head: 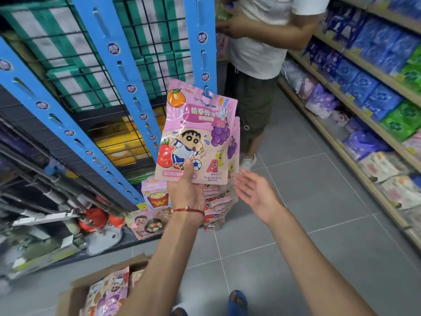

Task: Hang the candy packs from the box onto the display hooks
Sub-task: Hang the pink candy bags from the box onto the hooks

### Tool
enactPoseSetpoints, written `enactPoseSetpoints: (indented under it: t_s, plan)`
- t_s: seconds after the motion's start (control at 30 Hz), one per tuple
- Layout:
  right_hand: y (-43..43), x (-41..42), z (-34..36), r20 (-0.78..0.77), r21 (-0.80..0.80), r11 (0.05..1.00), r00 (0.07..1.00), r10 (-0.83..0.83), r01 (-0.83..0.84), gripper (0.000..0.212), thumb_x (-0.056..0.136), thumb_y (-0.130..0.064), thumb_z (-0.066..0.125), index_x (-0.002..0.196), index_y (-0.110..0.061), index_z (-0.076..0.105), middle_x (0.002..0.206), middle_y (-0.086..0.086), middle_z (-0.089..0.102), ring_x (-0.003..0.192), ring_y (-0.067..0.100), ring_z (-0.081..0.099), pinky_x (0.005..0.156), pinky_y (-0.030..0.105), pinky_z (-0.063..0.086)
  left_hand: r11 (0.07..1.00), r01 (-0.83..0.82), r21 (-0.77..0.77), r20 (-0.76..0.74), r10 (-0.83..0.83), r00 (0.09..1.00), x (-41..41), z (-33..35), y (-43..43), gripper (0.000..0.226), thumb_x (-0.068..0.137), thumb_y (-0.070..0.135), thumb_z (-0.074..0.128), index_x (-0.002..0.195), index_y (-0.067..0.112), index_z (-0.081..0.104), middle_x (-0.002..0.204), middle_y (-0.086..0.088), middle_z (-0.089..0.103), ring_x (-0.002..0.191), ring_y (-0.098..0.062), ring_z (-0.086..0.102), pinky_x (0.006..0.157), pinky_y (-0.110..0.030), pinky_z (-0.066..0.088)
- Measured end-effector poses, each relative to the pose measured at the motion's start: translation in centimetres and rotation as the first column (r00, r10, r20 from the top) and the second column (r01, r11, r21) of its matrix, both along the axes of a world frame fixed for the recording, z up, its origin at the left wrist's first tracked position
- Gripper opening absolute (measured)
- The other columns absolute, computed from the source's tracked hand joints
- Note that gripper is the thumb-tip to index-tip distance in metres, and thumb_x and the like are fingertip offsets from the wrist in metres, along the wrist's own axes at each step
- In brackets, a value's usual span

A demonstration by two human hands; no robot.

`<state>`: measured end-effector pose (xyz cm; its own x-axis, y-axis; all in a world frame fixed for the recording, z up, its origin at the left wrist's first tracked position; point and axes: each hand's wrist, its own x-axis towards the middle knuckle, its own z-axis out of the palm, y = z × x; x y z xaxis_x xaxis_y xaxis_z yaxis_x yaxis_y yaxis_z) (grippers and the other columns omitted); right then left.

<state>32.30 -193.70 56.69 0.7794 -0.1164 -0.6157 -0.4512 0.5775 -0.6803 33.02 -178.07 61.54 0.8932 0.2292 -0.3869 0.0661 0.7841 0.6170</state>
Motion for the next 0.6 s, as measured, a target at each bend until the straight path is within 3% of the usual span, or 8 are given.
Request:
enactPoseSetpoints:
  t_s: [0.2,0.33,0.4,0.47,0.6]
  plan:
    - [0.3,-0.6,0.0,0.024,-0.042,0.999,1.000,0.015,-0.014,0.022,0.100,-0.020,0.060,0.122,-0.015,0.062,0.109,0.002,0.075,0.100,0.017,0.070,0.083,0.031,0.054,0.999,-0.003,0.055,-0.125,0.009,0.992,-0.1,-1.6,0.0,0.024,0.098,0.008,0.063,0.122,0.010,0.064,0.110,-0.013,0.076,0.094,-0.024,0.077,0.070,-0.045,0.064]
    - [0.4,-1.5,0.0,0.054,-0.119,0.993,0.998,0.033,-0.026,0.015,0.102,-0.018,0.057,0.114,-0.018,0.065,0.106,0.001,0.076,0.100,0.017,0.072,0.085,0.031,0.055,0.988,0.031,0.152,-0.249,0.008,0.968,-0.2,-3.1,-0.4,0.033,0.092,0.015,0.074,0.123,0.008,0.066,0.118,-0.014,0.074,0.100,-0.023,0.075,0.071,-0.033,0.064]
    - [0.8,-2.0,-0.1,0.075,-0.155,0.987,0.996,0.052,-0.040,0.014,0.103,-0.017,0.056,0.111,-0.020,0.066,0.101,-0.001,0.076,0.097,0.017,0.072,0.087,0.031,0.055,0.981,0.080,0.175,-0.255,-0.033,0.966,-0.4,-3.8,-0.6,0.044,0.089,0.011,0.076,0.130,0.001,0.062,0.124,-0.019,0.070,0.101,-0.021,0.073,0.085,-0.034,0.062]
    - [1.7,-2.6,-0.2,0.091,-0.185,0.980,0.992,0.093,-0.075,0.014,0.102,-0.016,0.056,0.107,-0.021,0.068,0.096,-0.002,0.077,0.092,0.016,0.071,0.091,0.032,0.055,0.981,0.121,0.151,-0.259,-0.079,0.963,-0.9,-4.5,-0.4,0.036,0.091,-0.004,0.068,0.126,0.003,0.061,0.120,-0.022,0.070,0.103,-0.023,0.071,0.102,-0.039,0.055]
    - [5.2,-4.4,-0.9,0.112,-0.226,0.955,0.969,0.221,-0.192,0.015,0.102,-0.015,0.056,0.105,-0.022,0.069,0.090,-0.004,0.078,0.085,0.013,0.071,0.081,0.027,0.055,0.983,0.135,0.125,-0.288,-0.095,0.953,-4.0,-5.4,2.0,0.034,0.096,-0.008,0.055,0.121,0.015,0.054,0.105,-0.004,0.071,0.105,-0.019,0.070,0.106,-0.037,0.050]
